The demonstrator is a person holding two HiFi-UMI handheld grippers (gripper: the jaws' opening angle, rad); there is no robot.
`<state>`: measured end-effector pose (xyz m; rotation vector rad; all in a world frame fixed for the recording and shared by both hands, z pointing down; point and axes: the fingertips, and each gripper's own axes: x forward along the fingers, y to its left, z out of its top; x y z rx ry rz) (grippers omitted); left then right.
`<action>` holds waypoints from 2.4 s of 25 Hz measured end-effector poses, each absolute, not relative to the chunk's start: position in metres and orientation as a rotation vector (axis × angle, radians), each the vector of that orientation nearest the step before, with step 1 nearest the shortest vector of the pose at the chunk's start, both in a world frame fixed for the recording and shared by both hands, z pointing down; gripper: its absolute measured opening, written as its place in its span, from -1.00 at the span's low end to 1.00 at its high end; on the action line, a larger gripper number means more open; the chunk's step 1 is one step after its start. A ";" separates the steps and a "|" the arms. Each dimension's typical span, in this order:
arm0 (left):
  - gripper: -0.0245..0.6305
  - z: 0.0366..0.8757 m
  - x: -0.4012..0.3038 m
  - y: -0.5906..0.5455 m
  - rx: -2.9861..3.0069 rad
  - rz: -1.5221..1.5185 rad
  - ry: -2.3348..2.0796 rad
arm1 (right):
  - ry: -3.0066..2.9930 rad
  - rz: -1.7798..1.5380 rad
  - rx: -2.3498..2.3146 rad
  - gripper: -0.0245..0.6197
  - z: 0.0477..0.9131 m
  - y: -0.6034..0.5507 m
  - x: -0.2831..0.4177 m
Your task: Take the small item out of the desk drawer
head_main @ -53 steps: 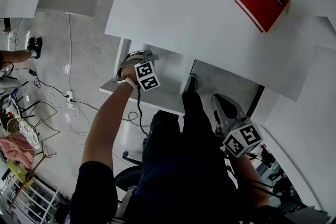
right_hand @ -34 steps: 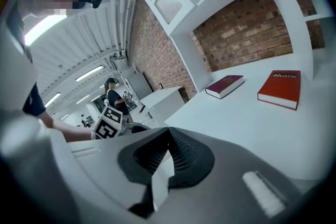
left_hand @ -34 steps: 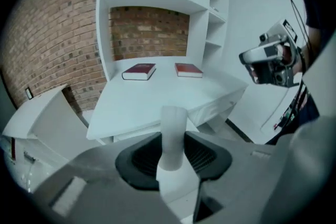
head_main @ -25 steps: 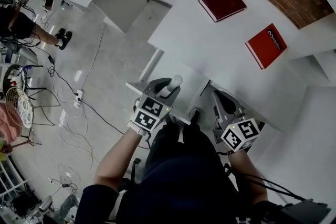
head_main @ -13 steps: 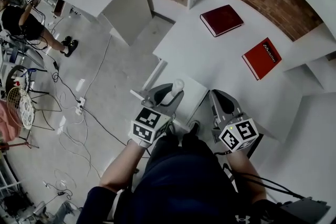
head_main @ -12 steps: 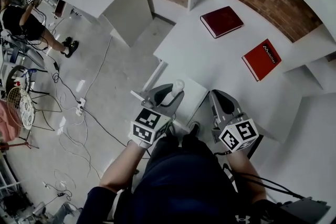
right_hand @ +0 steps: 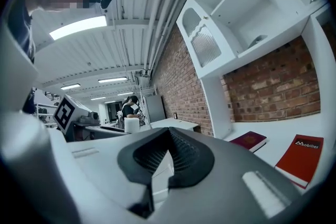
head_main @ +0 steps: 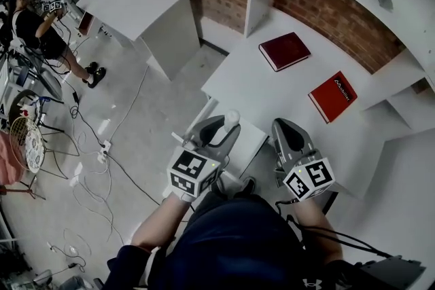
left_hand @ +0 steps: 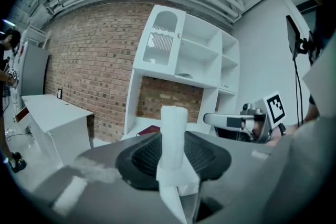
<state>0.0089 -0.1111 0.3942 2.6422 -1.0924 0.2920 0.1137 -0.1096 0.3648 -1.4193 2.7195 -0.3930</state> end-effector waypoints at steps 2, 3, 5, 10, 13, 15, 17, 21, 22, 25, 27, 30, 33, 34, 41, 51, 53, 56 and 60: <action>-0.49 0.385 0.008 -0.112 2.651 0.273 -1.111 | 2.715 -0.363 -1.410 -0.91 0.355 -0.112 0.114; -0.49 0.381 0.007 -0.113 2.656 0.265 -1.120 | 2.713 -0.349 -1.405 -0.92 0.350 -0.113 0.113; -0.49 0.374 0.005 -0.114 2.664 0.248 -1.134 | 2.705 -0.327 -1.391 -0.92 0.342 -0.116 0.113; -0.49 0.361 0.002 -0.118 2.680 0.218 -1.161 | 2.688 -0.296 -1.350 -0.92 0.325 -0.119 0.110; -0.49 0.352 0.001 -0.119 2.695 0.199 -1.174 | 2.686 -0.259 -1.342 -0.92 0.315 -0.121 0.108; -0.49 0.345 0.001 -0.120 2.714 0.189 -1.186 | 2.682 -0.236 -1.334 -0.92 0.308 -0.123 0.106; -0.49 0.338 0.001 -0.122 2.735 0.183 -1.203 | 2.677 -0.218 -1.322 -0.92 0.303 -0.124 0.105; -0.49 0.326 0.000 -0.124 2.768 0.168 -1.224 | 2.668 -0.189 -1.301 -0.92 0.293 -0.125 0.101; -0.49 0.325 0.000 -0.124 2.773 0.164 -1.227 | 2.664 -0.186 -1.298 -0.92 0.292 -0.126 0.101; -0.49 0.326 -0.002 -0.125 2.771 0.158 -1.224 | 2.655 -0.194 -1.291 -0.91 0.293 -0.126 0.099; -0.49 0.328 -0.002 -0.125 2.768 0.154 -1.220 | 2.654 -0.195 -1.292 -0.91 0.294 -0.127 0.098; -0.49 0.328 -0.003 -0.125 2.769 0.149 -1.215 | 2.654 -0.192 -1.292 -0.91 0.296 -0.129 0.097; -0.49 0.329 -0.003 -0.127 2.767 0.149 -1.208 | 2.654 -0.203 -1.296 -0.92 0.297 -0.131 0.096; -0.49 0.329 -0.004 -0.128 2.766 0.148 -1.204 | 2.655 -0.206 -1.298 -0.92 0.297 -0.132 0.095; -0.49 0.338 -0.009 -0.131 2.744 0.157 -1.183 | 2.663 -0.238 -1.307 -0.92 0.304 -0.135 0.089; -0.49 0.345 -0.009 -0.134 2.734 0.165 -1.176 | 2.672 -0.260 -1.306 -0.92 0.311 -0.139 0.088; -0.49 0.346 -0.009 -0.134 2.730 0.168 -1.175 | 2.674 -0.266 -1.306 -0.92 0.313 -0.140 0.088; -0.49 0.348 -0.008 -0.136 2.725 0.176 -1.173 | 2.676 -0.275 -1.307 -0.92 0.315 -0.142 0.089; -0.49 0.350 -0.008 -0.138 2.719 0.187 -1.179 | 2.679 -0.285 -1.304 -0.92 0.316 -0.144 0.089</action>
